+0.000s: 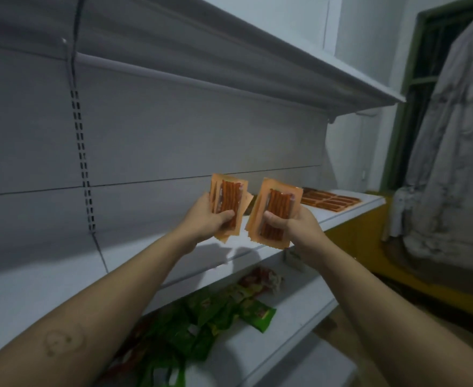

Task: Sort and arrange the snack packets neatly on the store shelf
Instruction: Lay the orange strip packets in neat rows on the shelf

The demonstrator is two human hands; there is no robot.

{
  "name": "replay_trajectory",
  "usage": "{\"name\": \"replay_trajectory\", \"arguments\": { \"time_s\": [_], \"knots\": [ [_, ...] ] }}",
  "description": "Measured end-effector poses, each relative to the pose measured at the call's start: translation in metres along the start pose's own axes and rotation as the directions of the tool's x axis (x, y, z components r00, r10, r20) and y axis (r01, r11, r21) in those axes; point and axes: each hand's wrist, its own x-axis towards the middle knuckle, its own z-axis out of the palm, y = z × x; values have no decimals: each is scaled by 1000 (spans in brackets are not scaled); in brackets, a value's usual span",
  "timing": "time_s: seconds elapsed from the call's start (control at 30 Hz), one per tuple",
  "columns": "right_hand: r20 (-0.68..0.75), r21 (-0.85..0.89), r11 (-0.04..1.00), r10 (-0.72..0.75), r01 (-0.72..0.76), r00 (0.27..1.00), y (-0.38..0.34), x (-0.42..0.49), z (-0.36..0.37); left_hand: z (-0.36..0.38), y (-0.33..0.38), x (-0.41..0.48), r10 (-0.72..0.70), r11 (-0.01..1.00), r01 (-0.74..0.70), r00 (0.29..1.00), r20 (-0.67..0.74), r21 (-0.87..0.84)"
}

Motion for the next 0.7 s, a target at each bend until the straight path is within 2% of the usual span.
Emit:
{"name": "replay_trajectory", "arguments": {
  "time_s": [0.13,0.4,0.53,0.7],
  "knots": [
    [-66,15,1000,15,-14,998,3,-6,-46,57,15,10,46,999,-46,992,116,-5],
    [-165,-6,1000,26,-28,986,14,-5,-117,134,26,42,104,994,-96,966,236,-43],
    [-204,29,999,50,-45,978,11,13,-147,171,33,69,90,987,-43,949,302,-157],
    [-174,49,990,138,-132,975,19,47,-192,227,31,109,47,944,105,896,441,-314]
  ]
}}
